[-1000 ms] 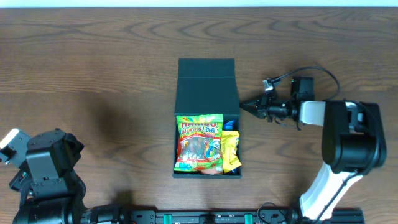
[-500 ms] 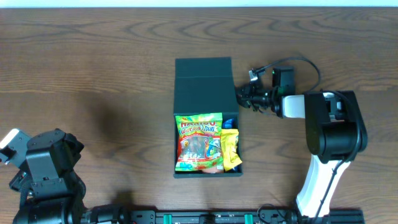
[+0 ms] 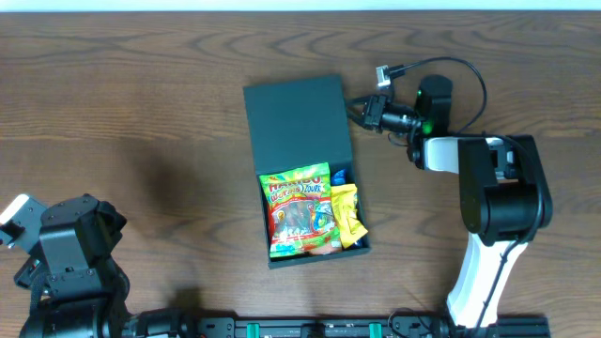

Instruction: Pack container

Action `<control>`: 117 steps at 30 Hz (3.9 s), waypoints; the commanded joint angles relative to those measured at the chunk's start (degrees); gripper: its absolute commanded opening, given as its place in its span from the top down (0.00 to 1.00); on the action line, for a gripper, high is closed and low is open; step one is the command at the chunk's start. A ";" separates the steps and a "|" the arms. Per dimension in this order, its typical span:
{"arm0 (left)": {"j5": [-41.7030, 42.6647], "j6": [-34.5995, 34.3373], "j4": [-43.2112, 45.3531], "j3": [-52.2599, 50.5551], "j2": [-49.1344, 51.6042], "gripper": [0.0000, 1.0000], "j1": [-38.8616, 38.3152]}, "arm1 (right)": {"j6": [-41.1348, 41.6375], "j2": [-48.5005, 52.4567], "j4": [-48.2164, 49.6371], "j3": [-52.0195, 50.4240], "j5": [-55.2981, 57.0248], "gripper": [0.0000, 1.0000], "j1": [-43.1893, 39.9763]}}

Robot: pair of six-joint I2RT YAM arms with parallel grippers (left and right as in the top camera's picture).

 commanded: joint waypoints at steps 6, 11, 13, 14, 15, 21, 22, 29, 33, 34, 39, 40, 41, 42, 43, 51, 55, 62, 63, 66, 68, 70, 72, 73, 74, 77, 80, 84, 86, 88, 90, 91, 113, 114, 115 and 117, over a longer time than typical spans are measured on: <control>-0.61 -0.66 -0.17 0.59 -0.07 0.05 0.39 | 6.14 -9.29 4.28 0.61 -9.79 0.99 0.59; -0.61 -0.66 -0.17 0.59 -0.07 0.05 0.39 | 6.99 -25.09 3.82 0.61 -14.80 0.98 0.83; -0.61 -0.66 -0.17 0.59 -0.07 0.05 0.39 | 6.97 -30.45 3.82 0.61 -15.63 0.99 1.03; -0.61 -0.66 -0.17 0.59 -0.07 0.05 0.39 | 6.97 -32.98 3.82 0.61 -15.87 0.99 1.11; -0.61 -0.66 -0.17 0.59 -0.07 0.05 0.39 | 6.97 -35.34 3.82 0.59 -16.06 0.99 1.14; -0.61 -0.66 -0.17 0.59 -0.07 0.05 0.39 | 6.86 -48.48 3.65 0.57 -17.70 0.98 1.18; -0.61 -0.66 -0.17 0.59 -0.07 0.05 0.39 | 6.01 -50.23 3.65 0.55 -18.21 0.99 1.18; -0.61 -0.66 -0.17 0.59 -0.07 0.05 0.39 | -13.51 -57.59 -19.76 0.24 -20.17 0.98 1.18; -0.61 -0.66 -0.17 0.59 -0.07 0.05 0.39 | -39.80 -61.64 -57.79 0.24 -8.35 0.98 1.18; -0.61 -0.66 -0.17 0.59 -0.07 0.05 0.39 | -45.59 -62.79 -68.87 0.24 -0.50 0.98 1.31; -0.63 -0.66 -0.17 0.59 -0.07 0.05 0.39 | -52.68 -66.90 -95.65 0.24 18.14 0.99 6.23; -0.61 -0.66 -0.17 0.59 -0.07 0.05 0.39 | -52.68 -67.52 -98.38 0.24 19.04 0.98 7.93; -0.63 -0.66 -0.17 0.59 -0.07 0.05 0.39 | -52.65 -67.91 -100.41 0.24 20.22 0.98 9.29; -0.61 -0.66 -0.17 0.59 -0.07 0.05 0.39 | -52.33 -68.30 -103.19 0.22 22.88 0.99 11.19; -0.61 -0.66 -0.17 0.59 -0.07 0.05 0.39 | -51.71 -68.52 -105.50 0.11 25.68 0.98 13.03; -0.61 -0.66 -0.17 0.59 -0.07 0.05 0.39 | -40.26 -68.35 -83.41 -23.04 21.40 0.98 24.59; -0.61 -0.66 -0.17 0.59 -0.07 0.05 0.39 | -32.33 -67.04 -63.41 -33.68 13.70 0.98 25.35; -0.63 -0.66 -0.17 0.59 -0.07 0.05 0.39 | -31.36 -60.13 -52.94 -41.27 12.98 0.99 25.68; -0.61 -0.66 -0.17 0.59 -0.07 0.05 0.39 | -30.82 -58.38 -50.66 -42.42 13.29 0.99 25.90; -0.61 -0.66 -0.17 0.59 -0.07 0.05 0.39 | -30.08 -53.57 -45.35 -44.48 14.95 0.98 26.36; -0.63 -0.66 -0.17 0.59 -0.07 0.05 0.37 | -29.35 -51.10 -42.45 -44.78 14.91 0.98 26.45; -0.61 -0.66 -0.17 0.59 -0.07 0.05 0.37 | -28.81 -49.07 -39.30 -44.78 14.88 0.98 26.53; -0.61 -0.66 -0.17 0.59 -0.07 0.05 0.39 | -28.39 -47.82 -36.35 -44.78 14.91 0.98 26.58; -0.61 -0.66 -0.17 0.59 -0.07 0.05 0.39 | -28.37 -47.52 -35.08 -44.78 14.91 0.98 26.64; -0.61 -0.66 -0.17 0.59 -0.07 0.05 0.39 | -27.67 -47.41 -34.05 -44.76 14.91 0.98 26.75; -0.61 -0.66 -0.17 0.59 -0.07 0.05 0.39 | -24.02 -47.54 -29.62 -44.65 11.56 0.98 28.35; -0.61 -0.66 -0.17 0.59 -0.07 0.05 0.39 | -21.51 -48.74 -29.35 -44.65 14.21 0.98 32.39; -0.61 -0.66 -0.17 0.59 -0.07 0.05 0.39 | -19.96 -49.59 -34.91 -44.65 28.09 0.98 37.73; -0.61 -0.66 -0.17 0.59 -0.07 0.05 0.37 | -17.03 -49.59 -36.02 -44.65 33.81 0.98 38.32; -0.61 -0.66 -0.17 0.59 -0.07 0.05 0.39 | -14.40 -49.59 -35.98 -44.63 38.40 0.98 38.32; -0.61 -0.66 -0.17 0.59 -0.07 0.05 0.39 | -12.35 -49.57 -35.98 -44.65 42.32 0.98 38.32; -0.61 -0.66 -0.17 0.59 -0.07 0.05 0.39 | -10.58 -49.57 -35.98 -44.63 45.31 0.98 38.32; -0.61 -0.66 -0.17 0.59 -0.07 0.05 0.39 | -25.18 -47.54 -56.00 -24.59 54.99 0.98 42.99; -0.61 -0.66 -0.17 0.59 -0.07 0.05 0.39 | -26.47 -47.54 -60.30 -22.62 57.24 0.98 43.45; -0.61 -0.66 -0.17 0.59 -0.07 0.05 0.39 | -27.87 -47.54 -67.10 -19.52 61.55 0.98 44.54; -0.61 -0.66 -0.17 0.59 -0.07 0.05 0.39 | -28.06 -47.54 -75.67 -15.47 67.89 0.98 46.88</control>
